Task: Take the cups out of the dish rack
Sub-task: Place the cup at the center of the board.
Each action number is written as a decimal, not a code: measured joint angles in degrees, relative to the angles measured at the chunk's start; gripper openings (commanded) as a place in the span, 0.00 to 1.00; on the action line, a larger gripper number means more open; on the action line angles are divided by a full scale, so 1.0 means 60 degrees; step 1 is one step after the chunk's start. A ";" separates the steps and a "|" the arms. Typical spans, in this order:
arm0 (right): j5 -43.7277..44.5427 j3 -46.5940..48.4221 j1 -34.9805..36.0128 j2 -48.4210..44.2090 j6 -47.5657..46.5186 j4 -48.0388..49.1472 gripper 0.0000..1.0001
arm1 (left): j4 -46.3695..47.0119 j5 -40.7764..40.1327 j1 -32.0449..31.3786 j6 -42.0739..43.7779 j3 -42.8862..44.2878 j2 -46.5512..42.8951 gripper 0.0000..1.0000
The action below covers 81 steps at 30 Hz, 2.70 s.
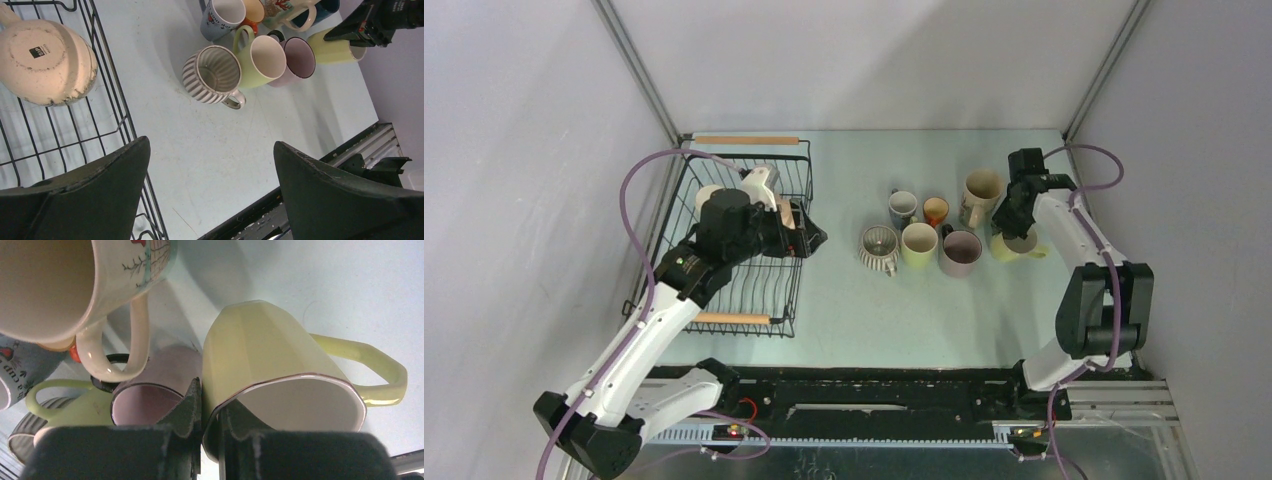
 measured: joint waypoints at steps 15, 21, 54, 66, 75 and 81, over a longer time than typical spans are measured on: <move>0.0007 0.0317 0.0011 0.0954 0.0076 0.0098 0.00 | 0.0066 0.0004 0.0011 0.0062 0.0000 -0.0004 1.00; 0.0036 0.0324 0.0029 0.1275 0.0175 0.0095 0.04 | 0.0069 0.0000 0.0022 0.0062 0.0000 -0.0004 1.00; 0.0401 0.0871 0.0470 0.1417 0.0237 0.0033 0.35 | 0.0098 0.0000 0.0029 0.0062 -0.0135 -0.0004 1.00; 0.0463 0.0871 0.0780 0.1333 0.0237 -0.0055 0.39 | 0.0098 -0.0004 0.0029 0.0066 -0.0135 0.0000 1.00; 0.0627 0.0871 0.0933 0.0994 0.0237 -0.0175 0.42 | 0.0098 0.0000 0.0029 0.0066 -0.0135 0.0044 1.00; 0.0678 0.0871 0.0994 0.0364 0.0233 -0.0372 0.44 | 0.0102 -0.0004 0.0029 0.0062 -0.0135 0.0124 1.00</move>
